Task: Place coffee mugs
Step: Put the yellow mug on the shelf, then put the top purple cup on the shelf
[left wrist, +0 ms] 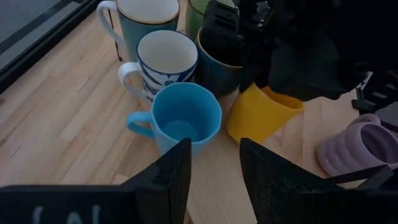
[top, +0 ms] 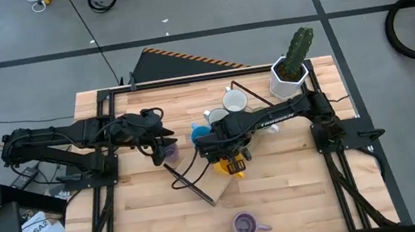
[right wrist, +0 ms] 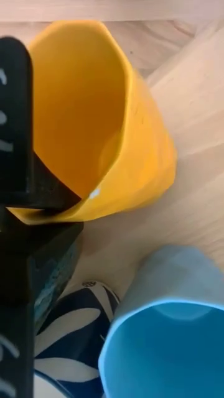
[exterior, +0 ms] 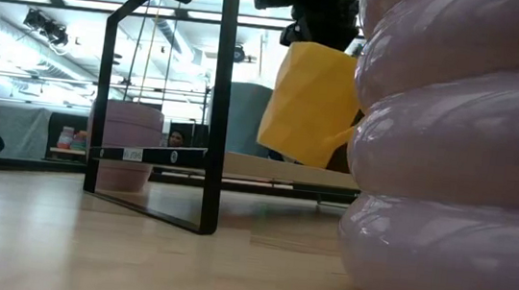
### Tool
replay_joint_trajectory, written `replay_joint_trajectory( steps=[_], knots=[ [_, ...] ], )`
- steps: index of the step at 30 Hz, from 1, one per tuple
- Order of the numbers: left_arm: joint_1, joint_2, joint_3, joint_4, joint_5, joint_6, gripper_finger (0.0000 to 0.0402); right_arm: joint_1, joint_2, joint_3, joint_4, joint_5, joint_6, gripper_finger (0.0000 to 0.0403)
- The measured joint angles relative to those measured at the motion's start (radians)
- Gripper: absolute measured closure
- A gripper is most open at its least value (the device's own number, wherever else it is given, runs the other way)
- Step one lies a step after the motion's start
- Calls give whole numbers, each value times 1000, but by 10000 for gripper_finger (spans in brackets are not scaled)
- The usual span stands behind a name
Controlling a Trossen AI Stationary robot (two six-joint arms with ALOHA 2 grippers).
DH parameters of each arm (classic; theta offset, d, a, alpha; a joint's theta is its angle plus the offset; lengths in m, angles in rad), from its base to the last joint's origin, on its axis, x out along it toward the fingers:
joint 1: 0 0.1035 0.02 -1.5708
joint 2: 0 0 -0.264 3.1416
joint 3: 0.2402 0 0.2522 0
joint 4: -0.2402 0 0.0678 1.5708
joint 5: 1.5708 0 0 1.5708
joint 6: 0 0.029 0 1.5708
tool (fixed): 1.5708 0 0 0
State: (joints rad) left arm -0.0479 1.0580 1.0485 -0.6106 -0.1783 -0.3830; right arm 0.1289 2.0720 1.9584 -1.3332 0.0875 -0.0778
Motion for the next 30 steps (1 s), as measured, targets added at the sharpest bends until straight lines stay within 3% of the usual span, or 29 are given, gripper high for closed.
replay_joint_trajectory(
  steps=[14,23,30],
  knots=[
    [0,0,0,-9,0,0,260,-41,4,59,16,52,7,294],
    [0,3,0,-85,21,0,260,14,-47,166,-83,49,3,284],
    [0,65,-1,-126,43,-56,260,160,-177,47,-73,246,147,285]
  ],
)
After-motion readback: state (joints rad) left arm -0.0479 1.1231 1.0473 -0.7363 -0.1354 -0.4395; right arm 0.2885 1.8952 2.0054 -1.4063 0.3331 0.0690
